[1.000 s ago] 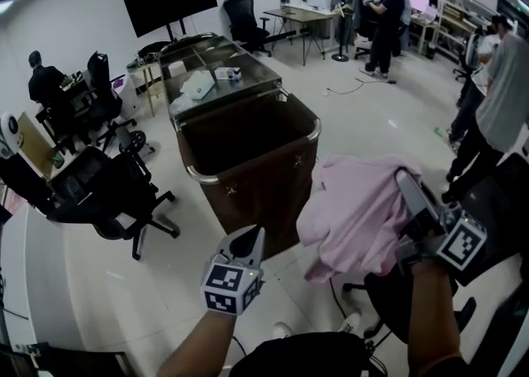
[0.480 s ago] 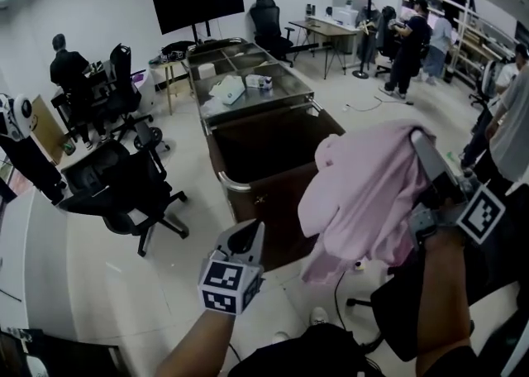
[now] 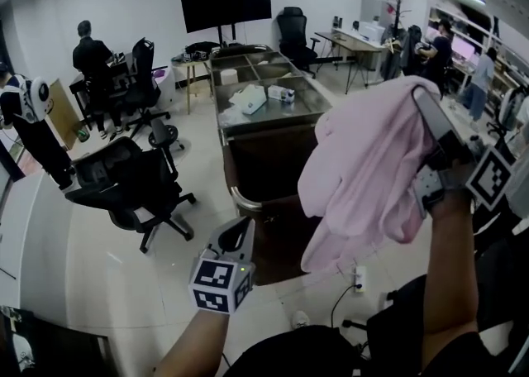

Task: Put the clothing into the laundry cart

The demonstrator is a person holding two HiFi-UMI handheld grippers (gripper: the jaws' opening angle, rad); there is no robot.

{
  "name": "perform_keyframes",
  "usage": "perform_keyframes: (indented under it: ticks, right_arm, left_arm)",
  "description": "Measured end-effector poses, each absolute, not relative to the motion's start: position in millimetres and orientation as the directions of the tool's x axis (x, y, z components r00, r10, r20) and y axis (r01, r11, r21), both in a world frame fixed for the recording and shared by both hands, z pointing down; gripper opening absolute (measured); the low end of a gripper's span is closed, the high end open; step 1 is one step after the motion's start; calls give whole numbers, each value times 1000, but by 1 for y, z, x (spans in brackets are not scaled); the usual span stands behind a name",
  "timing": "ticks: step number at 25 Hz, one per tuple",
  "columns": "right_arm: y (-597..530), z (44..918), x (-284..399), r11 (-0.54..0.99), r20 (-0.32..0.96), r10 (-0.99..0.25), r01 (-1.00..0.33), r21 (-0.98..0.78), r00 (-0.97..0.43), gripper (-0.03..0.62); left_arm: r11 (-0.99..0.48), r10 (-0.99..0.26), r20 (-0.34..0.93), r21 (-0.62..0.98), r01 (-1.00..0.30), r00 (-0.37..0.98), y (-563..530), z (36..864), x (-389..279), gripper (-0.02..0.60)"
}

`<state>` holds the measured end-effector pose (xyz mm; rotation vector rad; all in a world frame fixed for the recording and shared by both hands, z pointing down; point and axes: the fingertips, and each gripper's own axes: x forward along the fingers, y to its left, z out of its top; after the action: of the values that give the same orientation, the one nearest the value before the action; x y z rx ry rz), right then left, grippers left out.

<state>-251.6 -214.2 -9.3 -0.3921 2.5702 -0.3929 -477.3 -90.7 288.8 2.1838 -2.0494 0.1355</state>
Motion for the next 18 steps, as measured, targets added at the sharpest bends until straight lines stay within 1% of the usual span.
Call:
perform_keyframes:
  ticks: [4,9,11,14,18]
  right_arm:
    - [-253,-8,-294,928,-408,-298,-162,-336,-863,72]
    - [-298,38,-360,910,-332,-247,-100,-403,-910,72]
    - [-311,71,-386,904,-263,-239,-115,-412,-935,72]
    - [-331,130,-414,887,-115,-253,-182,-425,-961,74]
    - [-347,191,-438,884,19,-242,-229,-407,-970,75]
  left_arm:
    - [0,-989,149,25,-1000,4,-108,281,-490,-2]
    - [61,-982,179,23,-998,-56,-128,289,-502,-2]
    - [77,-978,196,29,-997,-70,-134,295,-503,-2]
    - [94,-972,221,31,-995,-85,-140,303,-502,-2]
    - [110,-963,248,22,-994,-101,-148,312,-502,-2]
